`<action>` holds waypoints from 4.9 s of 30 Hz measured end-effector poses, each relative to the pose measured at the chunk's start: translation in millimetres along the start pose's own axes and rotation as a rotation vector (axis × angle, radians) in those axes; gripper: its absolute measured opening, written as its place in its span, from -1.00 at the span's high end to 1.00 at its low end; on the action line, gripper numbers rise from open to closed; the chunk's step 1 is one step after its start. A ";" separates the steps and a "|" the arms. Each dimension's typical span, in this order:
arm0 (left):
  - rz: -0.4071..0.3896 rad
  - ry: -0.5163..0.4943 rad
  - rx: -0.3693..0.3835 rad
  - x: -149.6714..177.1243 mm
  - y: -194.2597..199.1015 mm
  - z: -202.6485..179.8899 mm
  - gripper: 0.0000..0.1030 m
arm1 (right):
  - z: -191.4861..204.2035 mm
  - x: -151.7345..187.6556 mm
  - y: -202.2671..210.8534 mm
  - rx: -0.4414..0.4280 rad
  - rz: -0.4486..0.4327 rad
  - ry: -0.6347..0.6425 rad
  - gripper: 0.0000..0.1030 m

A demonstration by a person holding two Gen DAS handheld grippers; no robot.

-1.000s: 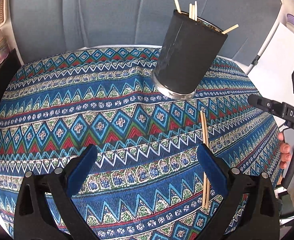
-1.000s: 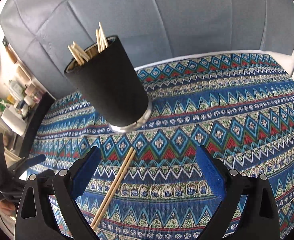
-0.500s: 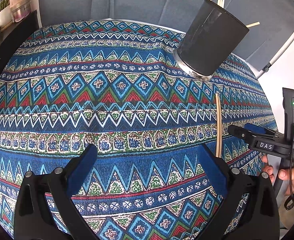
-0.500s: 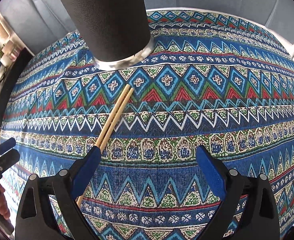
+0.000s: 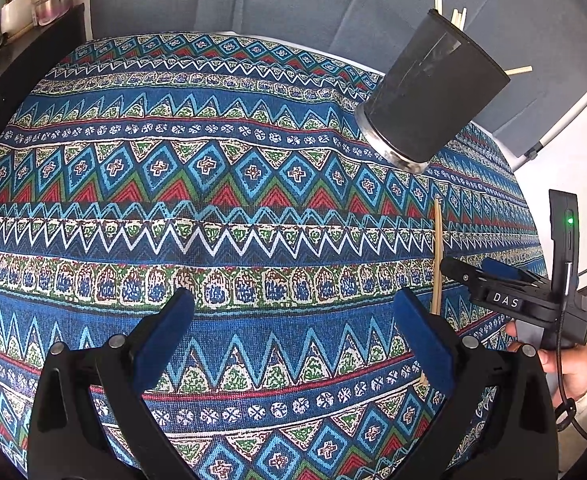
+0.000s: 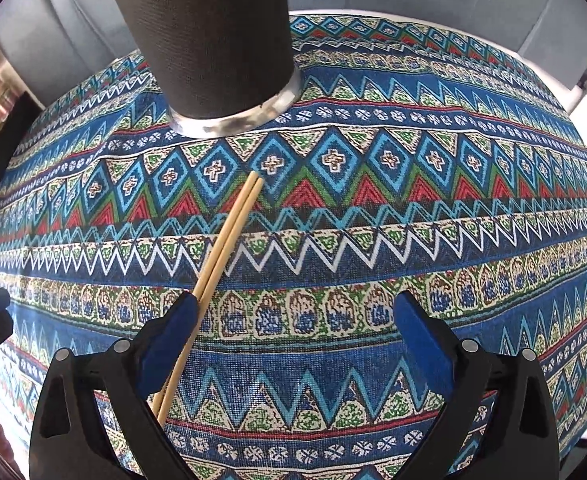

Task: Organize utensils
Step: 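Move both grippers down to the last loose sticks on the cloth, then close the right gripper on one stick while the left gripper grasps another stick, then lift both held sticks and carry them over the black holder, then lower both sticks into the black holder and open both grippers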

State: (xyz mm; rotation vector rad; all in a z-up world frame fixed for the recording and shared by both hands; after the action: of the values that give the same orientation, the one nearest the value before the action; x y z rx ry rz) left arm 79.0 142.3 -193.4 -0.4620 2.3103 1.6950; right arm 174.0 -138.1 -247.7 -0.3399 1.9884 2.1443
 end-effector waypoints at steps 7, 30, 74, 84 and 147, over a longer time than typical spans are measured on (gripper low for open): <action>0.014 -0.010 0.011 -2.9 -9.8 -9.6 -0.89 | 0.1 4.1 -0.5 0.016 0.006 -0.055 -0.87; 0.135 -0.320 -0.060 -8.9 -73.5 -110.2 -0.89 | -54.8 13.2 1.3 0.054 0.090 0.001 -0.85; 0.224 -0.136 -0.245 -34.2 -43.4 20.2 0.91 | -142.0 27.4 24.8 -0.101 0.131 -0.108 0.92; 0.156 -0.118 -0.226 -47.2 11.5 30.4 0.91 | -172.1 26.5 62.4 -0.142 0.064 -0.143 0.91; -0.700 -0.242 0.299 -223.1 70.2 -172.4 0.91 | -30.7 -225.3 191.5 -0.545 -0.802 0.130 0.91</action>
State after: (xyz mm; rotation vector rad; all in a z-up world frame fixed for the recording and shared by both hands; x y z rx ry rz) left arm 256.5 22.2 2.8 -0.8241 1.8634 0.9938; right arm 333.2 -180.9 -0.3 -1.1490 0.9727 2.0513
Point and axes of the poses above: each gripper's, at about its wrist camera, not at the fingertips, and y roughly against the way its jaws point, z to its left, x to its underside, the point moved 4 cm from there along -y, roughly the way its jaws point, and after that the axes turned 4 degrees about z, right-handed, at the moved point
